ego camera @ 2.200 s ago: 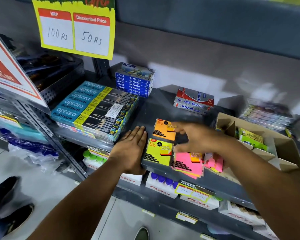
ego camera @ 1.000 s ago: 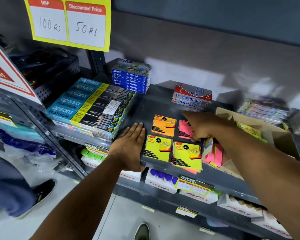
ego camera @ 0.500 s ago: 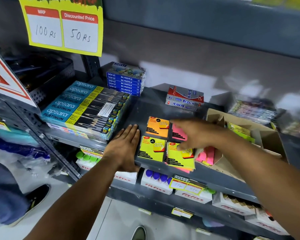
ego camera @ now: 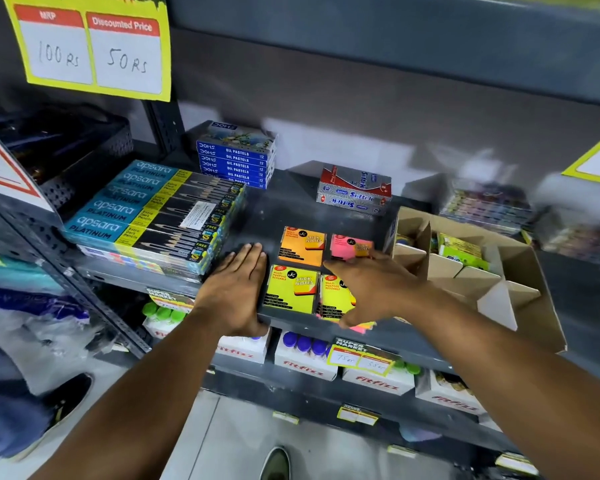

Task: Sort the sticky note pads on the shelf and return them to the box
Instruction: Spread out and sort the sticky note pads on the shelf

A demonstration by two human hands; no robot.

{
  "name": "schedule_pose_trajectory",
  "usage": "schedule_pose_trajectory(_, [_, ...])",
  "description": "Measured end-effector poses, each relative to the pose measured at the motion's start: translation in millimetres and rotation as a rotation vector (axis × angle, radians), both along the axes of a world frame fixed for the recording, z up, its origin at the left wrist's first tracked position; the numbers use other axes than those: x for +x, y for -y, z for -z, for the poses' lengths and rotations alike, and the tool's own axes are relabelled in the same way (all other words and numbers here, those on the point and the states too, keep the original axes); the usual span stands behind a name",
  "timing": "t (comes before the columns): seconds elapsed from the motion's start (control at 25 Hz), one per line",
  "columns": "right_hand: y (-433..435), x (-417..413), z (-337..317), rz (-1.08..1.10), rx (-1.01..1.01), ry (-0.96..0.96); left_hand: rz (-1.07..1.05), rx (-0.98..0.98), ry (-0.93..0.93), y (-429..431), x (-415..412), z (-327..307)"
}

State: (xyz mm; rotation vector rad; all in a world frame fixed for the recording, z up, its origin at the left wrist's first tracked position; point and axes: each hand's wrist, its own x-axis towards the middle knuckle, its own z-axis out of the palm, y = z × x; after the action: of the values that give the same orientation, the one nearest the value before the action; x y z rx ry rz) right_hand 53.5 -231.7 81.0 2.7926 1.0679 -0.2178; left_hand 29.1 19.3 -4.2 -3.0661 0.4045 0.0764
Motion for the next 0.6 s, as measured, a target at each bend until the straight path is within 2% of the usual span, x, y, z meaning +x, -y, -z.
schedule_pose_trajectory(0.36, [-34, 7, -15, 0.027, 0.180, 0.064, -0.012, 0.020, 0.006, -1, 3, 4])
schedule_pose_trajectory(0.6, [-74, 5, 10, 0.024, 0.157, 0.071, -0.025, 0.030, -0.010, -1, 6, 5])
